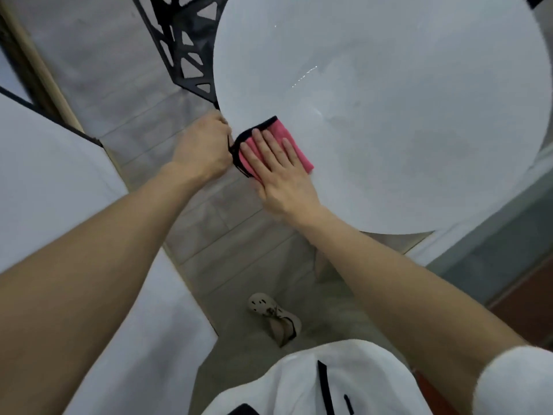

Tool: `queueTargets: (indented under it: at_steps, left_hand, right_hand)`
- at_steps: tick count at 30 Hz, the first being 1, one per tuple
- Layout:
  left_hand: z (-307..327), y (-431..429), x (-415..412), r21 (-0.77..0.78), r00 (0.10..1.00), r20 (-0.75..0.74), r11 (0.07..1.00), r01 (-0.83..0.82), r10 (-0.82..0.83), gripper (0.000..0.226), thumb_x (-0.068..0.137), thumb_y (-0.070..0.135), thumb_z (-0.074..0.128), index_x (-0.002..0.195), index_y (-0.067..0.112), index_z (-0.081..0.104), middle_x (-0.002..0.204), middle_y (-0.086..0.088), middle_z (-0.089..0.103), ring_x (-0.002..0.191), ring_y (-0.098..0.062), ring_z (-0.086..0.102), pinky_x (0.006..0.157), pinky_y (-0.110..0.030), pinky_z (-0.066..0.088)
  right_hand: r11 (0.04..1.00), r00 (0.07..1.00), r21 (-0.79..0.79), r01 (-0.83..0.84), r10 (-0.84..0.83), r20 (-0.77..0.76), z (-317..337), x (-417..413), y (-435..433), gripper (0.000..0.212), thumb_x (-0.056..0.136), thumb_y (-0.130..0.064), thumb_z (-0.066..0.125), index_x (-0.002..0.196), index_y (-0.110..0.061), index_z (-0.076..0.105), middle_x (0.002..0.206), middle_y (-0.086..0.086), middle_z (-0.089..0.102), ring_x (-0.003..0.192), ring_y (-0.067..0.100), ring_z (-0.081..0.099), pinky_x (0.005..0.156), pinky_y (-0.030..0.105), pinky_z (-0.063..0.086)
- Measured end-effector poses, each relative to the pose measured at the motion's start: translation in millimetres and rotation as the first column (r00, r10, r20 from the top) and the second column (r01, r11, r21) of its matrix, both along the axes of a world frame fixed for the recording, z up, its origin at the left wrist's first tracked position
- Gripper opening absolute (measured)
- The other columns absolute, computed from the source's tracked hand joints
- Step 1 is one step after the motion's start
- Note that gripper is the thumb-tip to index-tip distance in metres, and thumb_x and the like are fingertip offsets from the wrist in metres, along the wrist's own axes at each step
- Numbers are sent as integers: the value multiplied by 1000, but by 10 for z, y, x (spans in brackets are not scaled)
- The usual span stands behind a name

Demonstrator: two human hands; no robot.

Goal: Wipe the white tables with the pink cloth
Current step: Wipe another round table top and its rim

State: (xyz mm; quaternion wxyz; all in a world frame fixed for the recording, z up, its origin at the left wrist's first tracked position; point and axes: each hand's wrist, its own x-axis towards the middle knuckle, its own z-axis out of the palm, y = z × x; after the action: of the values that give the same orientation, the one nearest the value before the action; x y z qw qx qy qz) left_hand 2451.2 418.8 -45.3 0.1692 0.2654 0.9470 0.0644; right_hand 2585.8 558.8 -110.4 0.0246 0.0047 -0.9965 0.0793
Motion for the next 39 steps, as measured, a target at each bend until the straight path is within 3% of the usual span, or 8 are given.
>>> queueTargets:
  at_steps: [5,10,16,20,24,27,32,39]
  left_hand:
    - [247,234,92,-178,998,-56,984,25,-36,44,110,35,52,130,-1,66,139,-16,56,120,-41,61,92,-47,52]
    - [328,421,263,-131,990,17,982,139,-138,81,90,61,78,147,9,53,150,-19,49,139,-40,49,114,-51,45]
    - [303,539,414,-175,980,92,966,191,-177,114,76,68,88,163,20,33,166,-22,30,151,-42,36,123,-53,37]
    - [316,559,418,-197,986,80,967,162,-149,119,73,67,92,165,21,32,171,-20,26,153,-41,34,125,-52,37]
    - [318,539,424,-184,986,79,970,160,-148,122,74,66,92,167,21,28,172,-19,23,154,-41,31,126,-53,36]
    - [343,552,430,-183,986,100,972,148,-132,123,77,65,90,170,23,22,177,-18,15,161,-39,23,130,-51,30]
    - [280,571,416,-160,991,119,984,82,-63,129,74,62,94,173,27,19,181,-13,8,167,-35,13,135,-48,21]
    - [227,578,453,-161,994,105,987,21,-4,131,70,61,97,172,29,20,180,-8,10,167,-30,13,131,-48,30]
  right_hand:
    - [979,975,-15,204,-202,97,123,1498,705,66,115,-54,31,173,-32,10,182,-4,-2,168,17,-2,135,55,12]
    - [846,832,-2,533,-524,180,173,1411,797,73,111,-61,23,174,-28,3,181,0,-12,167,19,-14,135,57,3]
    - [940,932,-21,342,-336,132,154,169,239,70,111,-56,27,174,-29,8,182,9,-3,168,27,-6,133,58,2]
    - [970,969,17,243,-244,44,65,502,784,64,112,-51,34,172,-34,20,181,4,10,168,21,3,135,53,7]
    - [799,785,61,599,-600,151,151,1377,1823,67,113,-54,23,173,-35,0,182,1,-9,167,17,-12,136,53,4]
    - [654,640,51,755,-752,156,215,1076,1665,71,112,-53,20,174,-26,-1,181,12,-9,168,28,-10,134,59,2]
    - [924,920,-18,381,-377,108,161,-409,645,70,111,-50,32,173,-22,16,180,17,3,168,36,0,133,61,1]
    - [982,981,-29,186,-187,-43,64,40,1675,62,110,-38,42,170,-26,31,180,7,19,167,23,14,134,53,17]
